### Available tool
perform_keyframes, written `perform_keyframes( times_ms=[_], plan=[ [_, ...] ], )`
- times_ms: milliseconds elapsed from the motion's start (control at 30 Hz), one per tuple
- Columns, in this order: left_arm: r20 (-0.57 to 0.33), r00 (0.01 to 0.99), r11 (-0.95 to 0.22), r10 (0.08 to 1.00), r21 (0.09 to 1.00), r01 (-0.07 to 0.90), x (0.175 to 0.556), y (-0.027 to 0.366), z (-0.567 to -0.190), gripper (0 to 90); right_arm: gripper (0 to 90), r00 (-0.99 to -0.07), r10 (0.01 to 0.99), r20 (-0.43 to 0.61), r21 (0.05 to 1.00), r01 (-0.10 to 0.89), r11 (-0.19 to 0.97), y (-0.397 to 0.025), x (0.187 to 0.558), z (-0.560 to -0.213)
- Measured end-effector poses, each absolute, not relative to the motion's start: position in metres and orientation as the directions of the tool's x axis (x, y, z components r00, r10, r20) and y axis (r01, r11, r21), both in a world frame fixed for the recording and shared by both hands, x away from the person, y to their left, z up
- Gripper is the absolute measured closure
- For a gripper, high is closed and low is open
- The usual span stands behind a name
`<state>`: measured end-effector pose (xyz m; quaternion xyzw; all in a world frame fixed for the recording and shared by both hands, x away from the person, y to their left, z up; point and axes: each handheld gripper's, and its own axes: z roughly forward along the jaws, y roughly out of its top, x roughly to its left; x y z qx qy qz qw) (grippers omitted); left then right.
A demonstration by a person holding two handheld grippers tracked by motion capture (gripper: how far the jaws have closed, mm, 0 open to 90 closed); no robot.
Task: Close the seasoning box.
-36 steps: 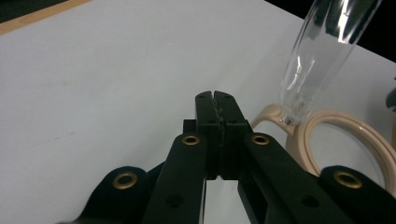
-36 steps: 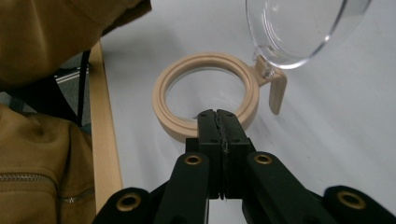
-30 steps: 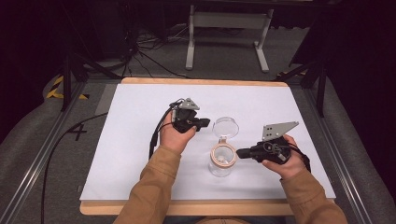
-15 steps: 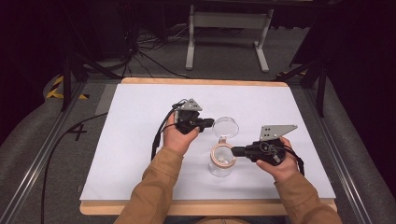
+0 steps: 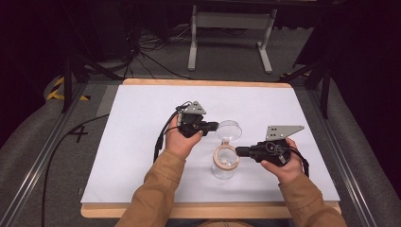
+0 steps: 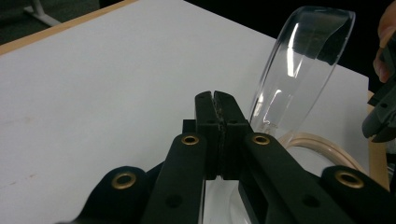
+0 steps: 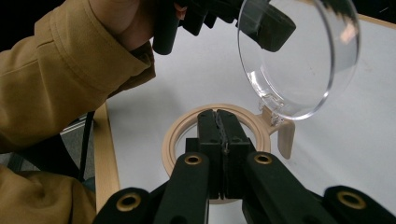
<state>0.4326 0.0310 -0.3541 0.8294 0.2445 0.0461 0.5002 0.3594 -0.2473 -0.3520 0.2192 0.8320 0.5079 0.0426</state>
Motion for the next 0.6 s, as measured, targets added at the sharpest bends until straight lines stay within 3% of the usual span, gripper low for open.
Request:
perform_keyframes(
  times_ms=[267, 600],
  plan=[
    [-0.190, 0.899, -0.396, 0.395, 0.848, 0.353, 0.4270, 0.0313, -0.3526, 86.0, 89.4, -0.901, 0.400, 0.166, 0.868, 0.326, 0.375, -0.2478, 0.3601, -0.3503],
    [-0.185, 0.899, -0.406, 0.398, 0.843, 0.353, 0.4245, 0.0373, -0.3484, 84.7, 89.4, -0.906, 0.386, 0.172, 0.861, 0.329, 0.389, -0.2465, 0.3580, -0.3488]
  ],
)
